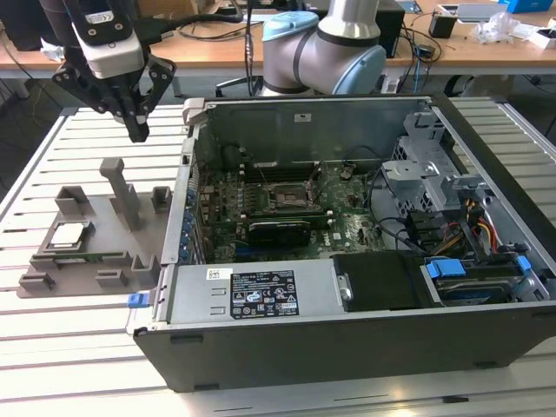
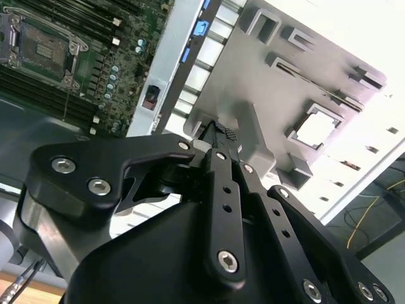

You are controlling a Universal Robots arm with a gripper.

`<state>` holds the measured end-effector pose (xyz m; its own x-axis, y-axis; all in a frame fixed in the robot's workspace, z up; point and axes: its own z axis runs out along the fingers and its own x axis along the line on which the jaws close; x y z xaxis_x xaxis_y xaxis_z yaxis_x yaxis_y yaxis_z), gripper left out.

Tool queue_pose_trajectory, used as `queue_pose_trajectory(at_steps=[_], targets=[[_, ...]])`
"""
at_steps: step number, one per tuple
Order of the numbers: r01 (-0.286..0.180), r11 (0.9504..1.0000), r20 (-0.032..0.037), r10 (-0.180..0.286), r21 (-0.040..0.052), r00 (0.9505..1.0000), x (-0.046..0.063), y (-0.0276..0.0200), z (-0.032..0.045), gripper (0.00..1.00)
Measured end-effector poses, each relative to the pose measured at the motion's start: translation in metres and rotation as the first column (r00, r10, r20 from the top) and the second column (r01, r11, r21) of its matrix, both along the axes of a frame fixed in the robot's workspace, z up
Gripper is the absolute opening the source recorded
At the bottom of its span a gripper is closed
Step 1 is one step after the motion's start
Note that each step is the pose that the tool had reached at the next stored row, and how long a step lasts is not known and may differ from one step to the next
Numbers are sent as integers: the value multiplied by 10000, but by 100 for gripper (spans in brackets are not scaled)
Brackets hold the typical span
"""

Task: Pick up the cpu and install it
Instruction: 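Reach for the cpu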

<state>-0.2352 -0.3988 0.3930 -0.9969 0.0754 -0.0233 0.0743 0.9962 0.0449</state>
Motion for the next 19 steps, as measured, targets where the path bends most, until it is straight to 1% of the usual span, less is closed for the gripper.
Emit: queue_pose_trajectory(at_steps=[4, 9, 17, 19], targets=[[-1, 10000, 0, 1, 0, 10000, -79, 0, 0, 11], [-1, 10000, 0, 1, -1, 10000, -148, 0, 0, 11], [-2, 10000, 0, 2, 0, 10000, -361, 0, -4, 11], [0, 10000, 0, 0, 0, 10000, -475, 0, -7, 11]])
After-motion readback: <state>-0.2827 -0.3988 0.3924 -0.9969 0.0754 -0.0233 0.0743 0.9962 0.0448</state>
